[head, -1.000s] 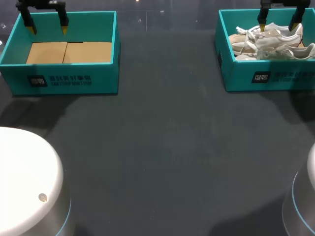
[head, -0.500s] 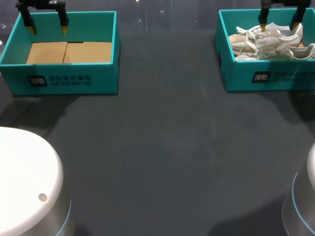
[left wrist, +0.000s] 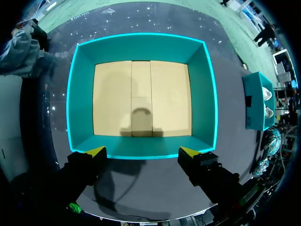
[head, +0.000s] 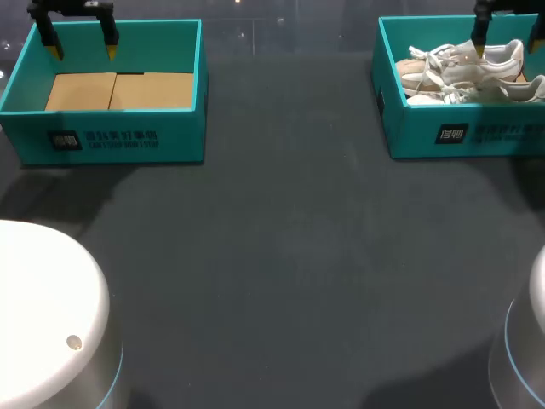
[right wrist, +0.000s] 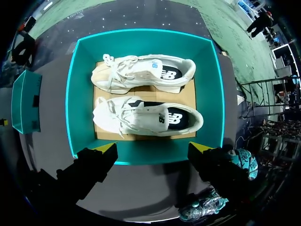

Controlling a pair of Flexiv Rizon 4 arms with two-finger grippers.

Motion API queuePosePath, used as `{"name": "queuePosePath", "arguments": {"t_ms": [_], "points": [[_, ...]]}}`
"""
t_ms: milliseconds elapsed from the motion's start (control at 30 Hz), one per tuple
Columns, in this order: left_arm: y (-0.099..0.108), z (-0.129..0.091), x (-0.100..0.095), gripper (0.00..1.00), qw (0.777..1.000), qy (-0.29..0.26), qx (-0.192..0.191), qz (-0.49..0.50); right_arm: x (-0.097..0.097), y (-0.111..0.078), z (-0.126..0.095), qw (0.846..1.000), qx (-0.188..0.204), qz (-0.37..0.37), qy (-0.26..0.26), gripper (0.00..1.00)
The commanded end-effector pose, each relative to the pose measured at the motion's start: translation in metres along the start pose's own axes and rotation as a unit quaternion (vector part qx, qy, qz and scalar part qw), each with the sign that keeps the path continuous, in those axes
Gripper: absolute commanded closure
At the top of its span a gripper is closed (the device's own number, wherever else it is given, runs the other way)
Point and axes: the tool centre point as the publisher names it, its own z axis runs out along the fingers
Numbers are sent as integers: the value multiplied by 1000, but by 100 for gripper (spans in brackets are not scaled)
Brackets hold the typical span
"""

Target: Take the shoe out of the shoebox, open the shoe tongue, remove and reinsert the insole, then place the shoe into the shoebox

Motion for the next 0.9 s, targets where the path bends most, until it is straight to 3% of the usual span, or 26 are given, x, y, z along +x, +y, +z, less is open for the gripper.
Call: {"name": "queuePosePath", "arguments": {"t_ms": [33, 467, 900], "points": [[0, 0, 0, 0, 1000, 0, 0, 0, -12, 6, 8, 1000, 4, 4, -8, 0], [0, 0, 0, 0, 1000, 0, 0, 0, -65, 16, 48, 999, 21, 41, -21, 0], [0, 0, 0, 0, 1000, 0, 0, 0, -85, 23, 75, 998, 22, 46, -23, 0]]}}
